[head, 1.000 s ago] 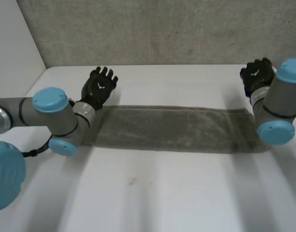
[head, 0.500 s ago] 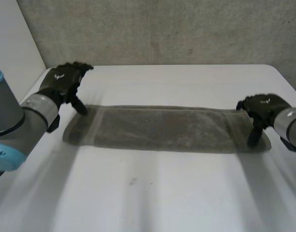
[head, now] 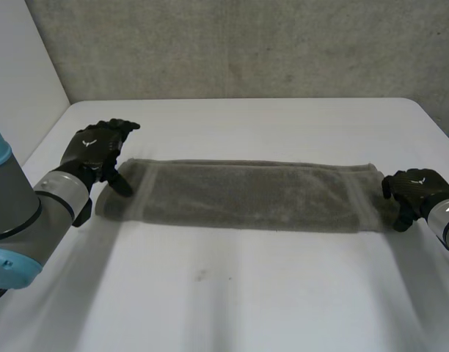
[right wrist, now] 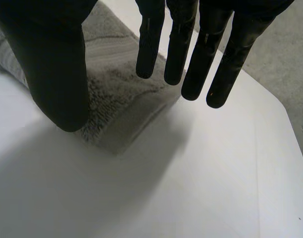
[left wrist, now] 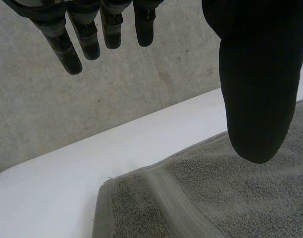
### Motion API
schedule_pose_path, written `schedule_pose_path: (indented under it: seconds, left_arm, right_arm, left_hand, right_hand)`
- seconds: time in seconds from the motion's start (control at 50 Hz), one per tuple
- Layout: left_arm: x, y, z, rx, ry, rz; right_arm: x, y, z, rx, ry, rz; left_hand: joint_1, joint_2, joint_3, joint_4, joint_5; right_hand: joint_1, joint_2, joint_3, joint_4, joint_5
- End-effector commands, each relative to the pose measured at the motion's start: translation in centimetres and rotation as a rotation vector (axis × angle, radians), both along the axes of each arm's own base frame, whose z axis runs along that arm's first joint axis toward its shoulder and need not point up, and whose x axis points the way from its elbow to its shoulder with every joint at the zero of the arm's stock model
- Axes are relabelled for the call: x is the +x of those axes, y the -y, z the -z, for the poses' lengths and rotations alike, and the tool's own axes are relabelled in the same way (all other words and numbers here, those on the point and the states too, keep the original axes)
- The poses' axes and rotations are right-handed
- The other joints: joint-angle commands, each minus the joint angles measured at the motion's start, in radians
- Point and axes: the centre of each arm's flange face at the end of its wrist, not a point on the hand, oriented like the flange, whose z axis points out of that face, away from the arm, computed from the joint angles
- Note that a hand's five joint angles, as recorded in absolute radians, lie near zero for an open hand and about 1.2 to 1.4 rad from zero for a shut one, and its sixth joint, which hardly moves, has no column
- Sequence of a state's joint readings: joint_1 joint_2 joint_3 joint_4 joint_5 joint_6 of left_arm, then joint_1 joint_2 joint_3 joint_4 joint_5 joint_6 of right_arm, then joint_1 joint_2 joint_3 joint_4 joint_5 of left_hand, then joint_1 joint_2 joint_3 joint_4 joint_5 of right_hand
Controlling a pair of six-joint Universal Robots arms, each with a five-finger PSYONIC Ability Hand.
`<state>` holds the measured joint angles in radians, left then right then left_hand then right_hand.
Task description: Fold the towel.
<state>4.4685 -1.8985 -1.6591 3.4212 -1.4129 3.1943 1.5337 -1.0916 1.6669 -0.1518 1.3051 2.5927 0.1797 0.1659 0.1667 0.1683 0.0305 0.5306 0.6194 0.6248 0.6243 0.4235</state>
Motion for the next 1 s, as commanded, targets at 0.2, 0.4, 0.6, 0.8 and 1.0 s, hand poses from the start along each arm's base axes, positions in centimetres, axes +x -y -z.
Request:
schedule_pose_path:
  seconds: [0.2,0.4,0.6,0.8,1.0]
  left_arm:
    - [0.0,-0.2,0.4,0.012,0.003,0.002]
    - [0.0,-0.2,0.4,-0.001,-0.001,0.000]
    - [0.1,-0.2,0.4,-0.001,-0.001,-0.001]
    - [0.1,-0.1,0.4,-0.003,-0.001,-0.003]
    - [0.1,-0.1,0.4,-0.010,0.000,-0.004]
  right_arm:
    - [-1.1,1.9,1.6,-0.024,-0.035,0.014]
    - [-5.9,3.6,1.0,-0.034,-0.117,0.143]
    - [-13.8,5.4,-1.0,-0.039,-0.301,0.301]
    - [-7.8,5.4,-7.2,-0.227,-0.180,0.209]
    - [9.2,0.0,-10.3,-0.385,-0.022,-0.213]
  left_hand:
    - [-0.005,0.009,0.008,0.006,-0.031]
    - [-0.005,0.009,0.008,0.006,-0.031]
    - [-0.005,0.009,0.008,0.006,-0.031]
    - [-0.005,0.009,0.008,0.006,-0.031]
    - [-0.005,0.009,0.008,0.006,-0.031]
  right_hand:
    - [0.866,0.777,0.771,0.772,0.798]
    - [0.866,0.777,0.771,0.772,0.798]
    - [0.866,0.777,0.771,0.772,0.798]
    - [0.866,0.777,0.771,0.772,0.798]
    - [0.866,0.777,0.771,0.772,0.798]
